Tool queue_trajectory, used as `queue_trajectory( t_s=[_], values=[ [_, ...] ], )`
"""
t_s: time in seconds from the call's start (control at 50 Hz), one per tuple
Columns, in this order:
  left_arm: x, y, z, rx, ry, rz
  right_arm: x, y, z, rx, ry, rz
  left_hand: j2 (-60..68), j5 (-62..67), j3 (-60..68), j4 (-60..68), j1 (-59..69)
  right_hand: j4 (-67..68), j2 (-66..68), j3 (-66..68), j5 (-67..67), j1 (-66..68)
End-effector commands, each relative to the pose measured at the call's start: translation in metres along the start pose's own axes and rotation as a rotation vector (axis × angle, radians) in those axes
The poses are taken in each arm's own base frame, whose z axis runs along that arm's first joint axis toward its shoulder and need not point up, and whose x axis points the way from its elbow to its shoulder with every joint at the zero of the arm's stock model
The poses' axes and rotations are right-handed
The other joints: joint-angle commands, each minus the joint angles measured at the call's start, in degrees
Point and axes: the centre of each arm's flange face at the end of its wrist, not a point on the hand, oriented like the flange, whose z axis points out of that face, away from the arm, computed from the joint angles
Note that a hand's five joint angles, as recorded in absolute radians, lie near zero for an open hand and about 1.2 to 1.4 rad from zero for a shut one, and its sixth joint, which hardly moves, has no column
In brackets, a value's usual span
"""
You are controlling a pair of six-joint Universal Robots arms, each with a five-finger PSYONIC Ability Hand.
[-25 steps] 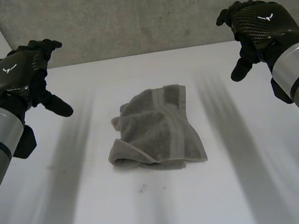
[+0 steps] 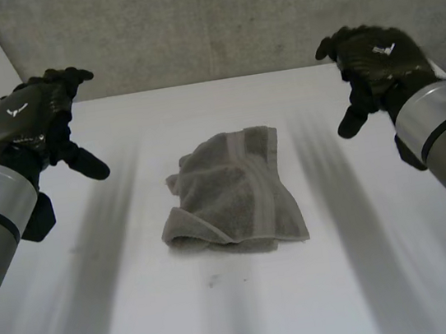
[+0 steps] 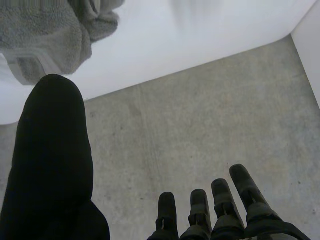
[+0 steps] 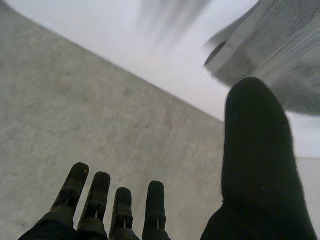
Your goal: Fold the towel.
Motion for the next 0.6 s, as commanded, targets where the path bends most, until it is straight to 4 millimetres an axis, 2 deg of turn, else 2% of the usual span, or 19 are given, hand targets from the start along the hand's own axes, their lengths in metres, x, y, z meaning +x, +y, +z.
queue_trajectory(
  t_s=[0.02,0.04,0.06,0.1,0.16,0.2,0.22,0.26,0.48,0.6],
  values=[
    [-0.003,0.023,0.004,-0.044,-0.007,0.008,-0.038,0.053,0.001,-0.163,-0.114,0.026,1.00,-0.85,1.00,0.99,0.57,-3.71,-4.13,-3.05,-3.94,-4.56],
    [-0.004,0.029,0.005,-0.057,-0.009,0.009,-0.047,0.066,0.001,-0.201,-0.142,0.051,1.00,-0.85,1.01,0.99,0.57,-3.71,-4.13,-3.04,-3.93,-4.56],
    [-0.004,0.029,0.005,-0.057,-0.009,0.009,-0.047,0.066,0.001,-0.201,-0.143,0.052,1.00,-0.85,1.01,0.99,0.57,-3.71,-4.13,-3.04,-3.93,-4.56],
    [-0.010,0.041,0.007,-0.080,-0.029,0.009,-0.061,0.089,0.004,-0.270,-0.188,0.116,1.50,-0.35,1.51,1.49,1.07,-3.04,-3.46,-2.38,-3.27,-3.89],
    [-0.014,0.047,0.009,-0.090,-0.040,0.008,-0.067,0.100,0.006,-0.303,-0.214,0.157,2.35,0.50,2.35,2.33,1.92,-2.03,-2.45,-1.36,-2.25,-2.88],
    [-0.023,0.059,0.012,-0.114,-0.057,0.005,-0.084,0.117,0.007,-0.357,-0.288,0.245,2.35,0.50,2.35,2.33,1.92,0.15,-0.27,0.82,-0.07,-0.70],
    [-0.023,0.059,0.012,-0.114,-0.057,0.005,-0.084,0.117,0.007,-0.358,-0.288,0.245,2.35,0.50,2.35,2.33,1.92,0.16,-0.26,0.83,-0.06,-0.69],
    [-0.027,0.067,0.012,-0.135,-0.039,-0.002,-0.099,0.130,0.007,-0.399,-0.341,0.321,2.35,0.50,2.35,2.33,1.92,0.49,0.08,1.16,0.27,-0.35],
    [-0.039,0.081,0.013,-0.190,0.024,-0.036,-0.132,0.148,0.023,-0.314,-0.414,0.389,2.68,0.84,2.69,2.67,2.25,12.76,12.35,13.43,12.54,11.92],
    [-0.039,0.082,0.013,-0.192,0.025,-0.040,-0.138,0.155,0.032,-0.292,-0.419,0.383,2.68,0.84,2.69,2.67,2.25,12.77,12.36,13.44,12.55,11.93]
  ],
)
